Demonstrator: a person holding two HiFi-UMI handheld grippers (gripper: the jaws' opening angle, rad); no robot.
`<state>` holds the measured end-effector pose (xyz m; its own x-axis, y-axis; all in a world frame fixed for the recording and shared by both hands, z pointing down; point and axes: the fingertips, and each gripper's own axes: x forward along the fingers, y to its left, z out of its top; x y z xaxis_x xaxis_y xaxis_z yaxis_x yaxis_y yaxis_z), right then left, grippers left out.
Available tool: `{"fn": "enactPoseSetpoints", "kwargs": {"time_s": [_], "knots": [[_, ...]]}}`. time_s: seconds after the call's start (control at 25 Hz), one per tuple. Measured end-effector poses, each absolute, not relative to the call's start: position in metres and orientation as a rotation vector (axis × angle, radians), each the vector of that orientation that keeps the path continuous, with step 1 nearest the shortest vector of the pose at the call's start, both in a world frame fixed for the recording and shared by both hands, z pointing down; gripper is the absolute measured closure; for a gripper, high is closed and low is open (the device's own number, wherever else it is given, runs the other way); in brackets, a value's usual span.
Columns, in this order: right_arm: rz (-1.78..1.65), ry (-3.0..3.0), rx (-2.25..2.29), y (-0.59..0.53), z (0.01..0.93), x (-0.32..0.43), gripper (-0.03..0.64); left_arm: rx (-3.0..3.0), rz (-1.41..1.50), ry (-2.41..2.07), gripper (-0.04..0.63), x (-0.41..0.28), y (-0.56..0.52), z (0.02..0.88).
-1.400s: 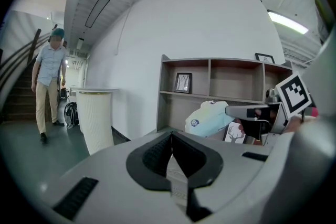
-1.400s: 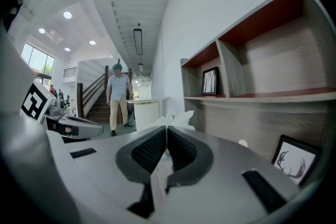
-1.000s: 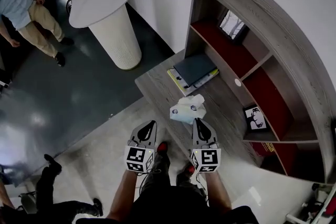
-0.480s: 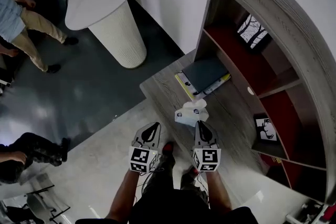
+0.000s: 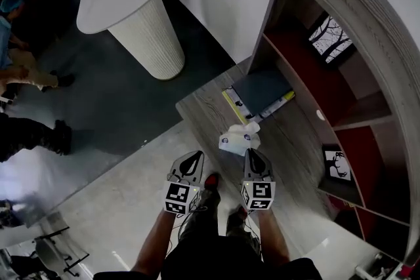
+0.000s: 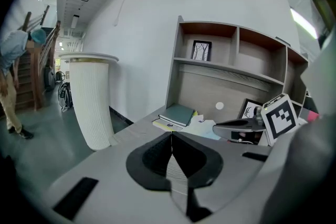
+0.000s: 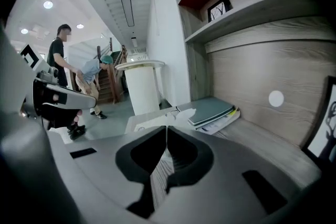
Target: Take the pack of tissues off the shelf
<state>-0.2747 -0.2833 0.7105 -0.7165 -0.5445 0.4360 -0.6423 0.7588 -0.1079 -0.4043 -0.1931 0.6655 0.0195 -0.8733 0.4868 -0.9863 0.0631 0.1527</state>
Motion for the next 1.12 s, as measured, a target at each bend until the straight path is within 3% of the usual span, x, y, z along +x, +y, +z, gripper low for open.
{"fn": "enactPoseSetpoints", "kwargs": {"time_s": [0.84,0.88,0.96,1.12], "knots": [[0.402,-2.550,0.861,-0.271,0.739,-0.265,0.580,1.825,0.341,-1.887,0.588,-0.391,-0.182,0.669],[0.417,-2.549,0.851,-0.270,0.742,-0.265,0.569,1.825,0.341,-1.889,0.587,-0.391,-0.181,0.668],[0.457,-2.545,0.819,-0.265,0.749,-0.264,0.459,1.825,0.343,-1.889,0.588,-0.390,-0.181,0.667],[0.457,-2.547,0.818,-0.262,0.751,-0.257,0.431,1.826,0.339,-1.897,0.588,-0.388,-0.179,0.663]]}}
